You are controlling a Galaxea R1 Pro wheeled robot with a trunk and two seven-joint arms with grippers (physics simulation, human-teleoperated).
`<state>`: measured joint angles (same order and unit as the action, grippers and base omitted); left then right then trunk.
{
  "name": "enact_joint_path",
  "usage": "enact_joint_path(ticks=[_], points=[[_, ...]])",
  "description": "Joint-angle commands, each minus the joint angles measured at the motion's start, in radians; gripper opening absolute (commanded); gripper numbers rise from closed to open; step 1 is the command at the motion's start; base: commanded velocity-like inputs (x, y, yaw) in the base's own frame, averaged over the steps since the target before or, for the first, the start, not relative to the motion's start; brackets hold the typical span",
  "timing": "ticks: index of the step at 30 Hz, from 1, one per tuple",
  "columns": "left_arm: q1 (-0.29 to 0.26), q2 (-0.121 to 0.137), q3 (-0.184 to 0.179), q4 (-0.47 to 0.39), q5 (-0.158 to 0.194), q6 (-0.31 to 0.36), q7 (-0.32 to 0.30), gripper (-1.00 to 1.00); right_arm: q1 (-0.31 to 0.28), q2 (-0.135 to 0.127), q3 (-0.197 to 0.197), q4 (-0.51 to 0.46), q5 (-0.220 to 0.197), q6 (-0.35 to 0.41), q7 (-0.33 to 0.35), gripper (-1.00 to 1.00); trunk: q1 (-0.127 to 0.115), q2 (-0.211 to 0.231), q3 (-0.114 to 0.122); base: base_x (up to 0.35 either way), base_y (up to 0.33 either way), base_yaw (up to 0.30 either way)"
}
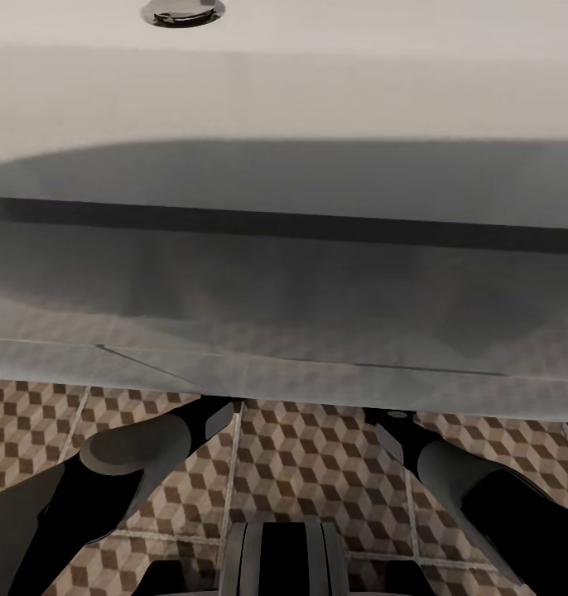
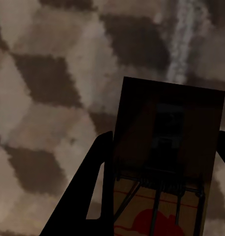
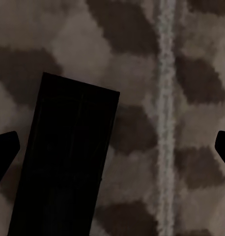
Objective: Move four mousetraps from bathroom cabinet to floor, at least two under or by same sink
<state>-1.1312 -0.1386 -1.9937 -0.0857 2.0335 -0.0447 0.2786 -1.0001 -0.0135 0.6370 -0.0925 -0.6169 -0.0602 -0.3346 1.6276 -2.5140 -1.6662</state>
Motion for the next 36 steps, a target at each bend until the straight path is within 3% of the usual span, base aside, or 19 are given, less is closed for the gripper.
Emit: enact_joint_path(ticks=[1,19,36], points=[[-0.001,0.001,-0.008,-0.003,0.007,-0.004,0.008,-1.0,0.0,0.0,0.008,-0.001,-0.011,-0.003,-0.003,1.0,0.0,0.0,0.0,0.0,0.0,0.0],[-0.001,0.001,-0.008,-0.003,0.007,-0.004,0.008,-1.0,0.001,0.0,0.007,-0.001,-0.011,-0.061,-0.003,1.0,0.0,0.0,0.0,0.0,0.0,0.0],[-0.001,0.003,-0.008,0.001,0.007,-0.004,0.008,-1.0,0.001,0.001,0.01,-0.001,-0.008,-0.065,-0.003,1.0,0.0,0.0,0.0,0.0,0.0,0.0]])
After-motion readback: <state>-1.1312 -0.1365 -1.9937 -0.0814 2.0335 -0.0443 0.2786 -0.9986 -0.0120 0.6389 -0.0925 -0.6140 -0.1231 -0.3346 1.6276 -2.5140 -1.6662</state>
